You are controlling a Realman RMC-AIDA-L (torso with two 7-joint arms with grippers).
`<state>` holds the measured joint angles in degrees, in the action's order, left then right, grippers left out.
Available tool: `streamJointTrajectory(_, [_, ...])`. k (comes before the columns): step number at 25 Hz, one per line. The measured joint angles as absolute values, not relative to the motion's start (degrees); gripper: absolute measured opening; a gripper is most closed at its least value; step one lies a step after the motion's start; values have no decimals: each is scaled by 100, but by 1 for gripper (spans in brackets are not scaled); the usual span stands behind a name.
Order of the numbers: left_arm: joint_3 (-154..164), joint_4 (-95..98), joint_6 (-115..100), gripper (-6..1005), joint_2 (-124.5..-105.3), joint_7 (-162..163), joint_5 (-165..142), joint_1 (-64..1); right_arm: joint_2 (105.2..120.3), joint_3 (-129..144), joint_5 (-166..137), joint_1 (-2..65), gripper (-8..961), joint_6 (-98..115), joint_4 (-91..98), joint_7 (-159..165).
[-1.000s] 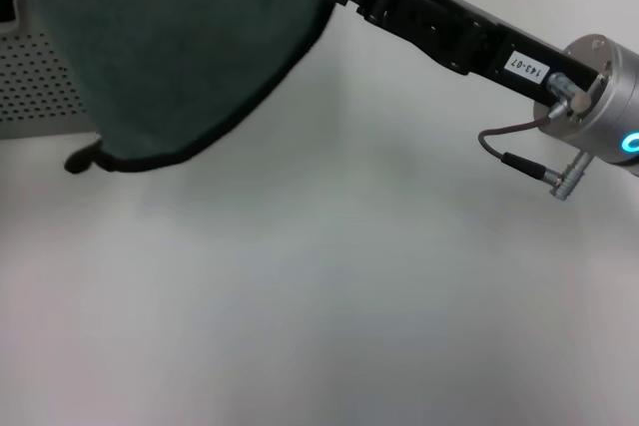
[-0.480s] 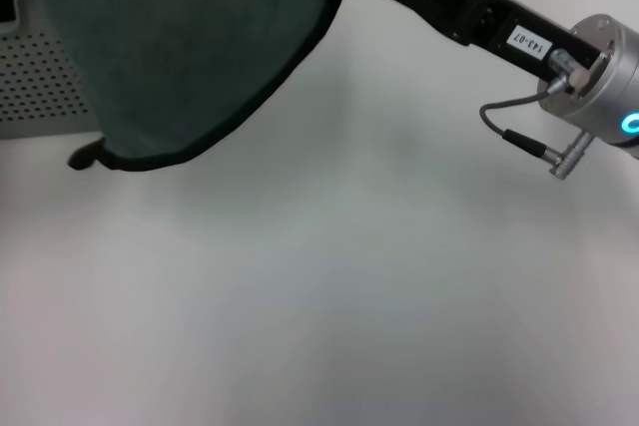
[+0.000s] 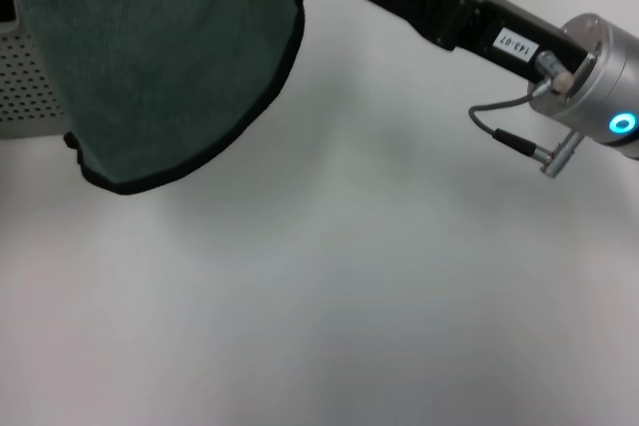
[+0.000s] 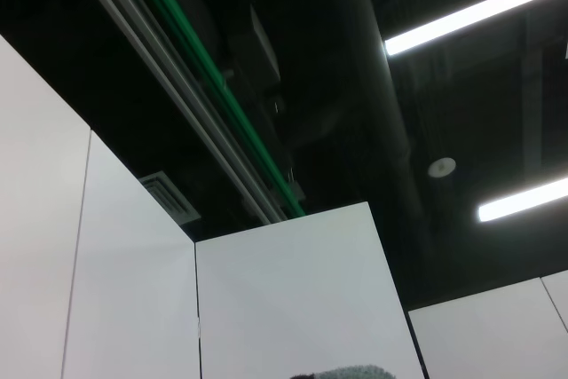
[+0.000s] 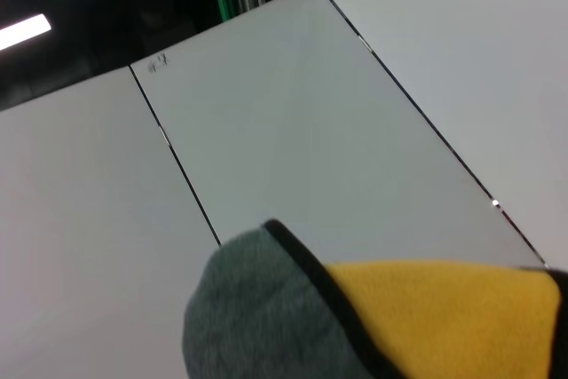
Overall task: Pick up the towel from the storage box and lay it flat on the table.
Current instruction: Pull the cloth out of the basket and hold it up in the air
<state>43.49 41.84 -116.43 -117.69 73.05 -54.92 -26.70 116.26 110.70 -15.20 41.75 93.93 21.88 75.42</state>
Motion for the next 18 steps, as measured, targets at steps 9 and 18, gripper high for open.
streamJointTrajectory(9, [4351,4178,-11639,73,-11811,7319,-5441,-2718,11628,11173,-1564,4198,527,9127,2144,7458])
streamJointTrajectory(18, [4351,4132,-11636,90,-11915,7308,-5439,-2768,11628,11391,-1566,4278,518,9054,2209,7443])
